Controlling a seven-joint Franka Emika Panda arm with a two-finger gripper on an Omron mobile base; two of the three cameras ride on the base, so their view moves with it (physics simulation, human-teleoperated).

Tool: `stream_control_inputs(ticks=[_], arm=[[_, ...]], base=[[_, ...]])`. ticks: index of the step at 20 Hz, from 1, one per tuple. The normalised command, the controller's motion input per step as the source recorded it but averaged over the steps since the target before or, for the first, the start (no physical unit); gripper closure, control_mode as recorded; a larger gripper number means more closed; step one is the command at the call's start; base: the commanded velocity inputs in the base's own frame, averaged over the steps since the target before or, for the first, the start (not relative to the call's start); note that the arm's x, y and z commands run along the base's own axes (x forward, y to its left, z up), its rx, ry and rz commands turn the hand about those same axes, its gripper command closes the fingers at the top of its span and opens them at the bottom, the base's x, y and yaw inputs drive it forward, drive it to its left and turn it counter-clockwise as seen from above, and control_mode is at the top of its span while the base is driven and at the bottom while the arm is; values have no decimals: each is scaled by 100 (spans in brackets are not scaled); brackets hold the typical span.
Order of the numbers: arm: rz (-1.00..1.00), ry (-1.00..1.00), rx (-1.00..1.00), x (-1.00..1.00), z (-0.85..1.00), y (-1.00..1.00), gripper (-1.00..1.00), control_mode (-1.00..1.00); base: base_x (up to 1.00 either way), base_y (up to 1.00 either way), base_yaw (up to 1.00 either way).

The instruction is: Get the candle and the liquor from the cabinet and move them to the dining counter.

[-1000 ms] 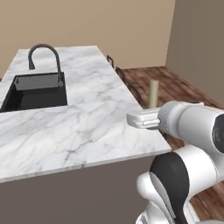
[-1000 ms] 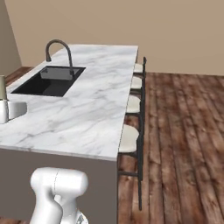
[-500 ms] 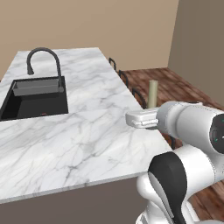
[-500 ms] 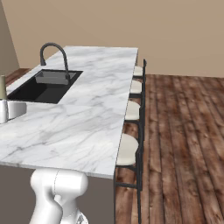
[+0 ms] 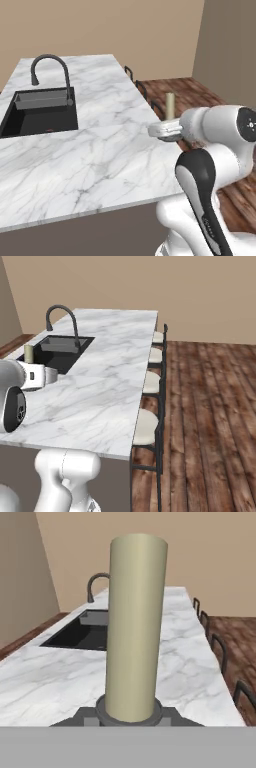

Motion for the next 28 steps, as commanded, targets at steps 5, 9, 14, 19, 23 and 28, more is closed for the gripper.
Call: stream_control_inputs(ticks=[5, 9, 14, 19, 23, 28], arm=[[29, 5, 4, 82, -39, -55, 100, -100], [28, 0, 4, 71, -42, -52, 100, -100], [25, -1, 0, 57, -45, -34, 100, -100], [11, -4, 0, 37, -31, -5, 100, -100], [9, -3, 0, 45, -31, -1, 100, -100], [5, 0, 0, 54, -31, 0, 100, -100]], base=[[0, 0, 0], [0, 0, 0], [0, 0, 0], [0, 0, 0], [0, 0, 0], [0, 0, 0]])
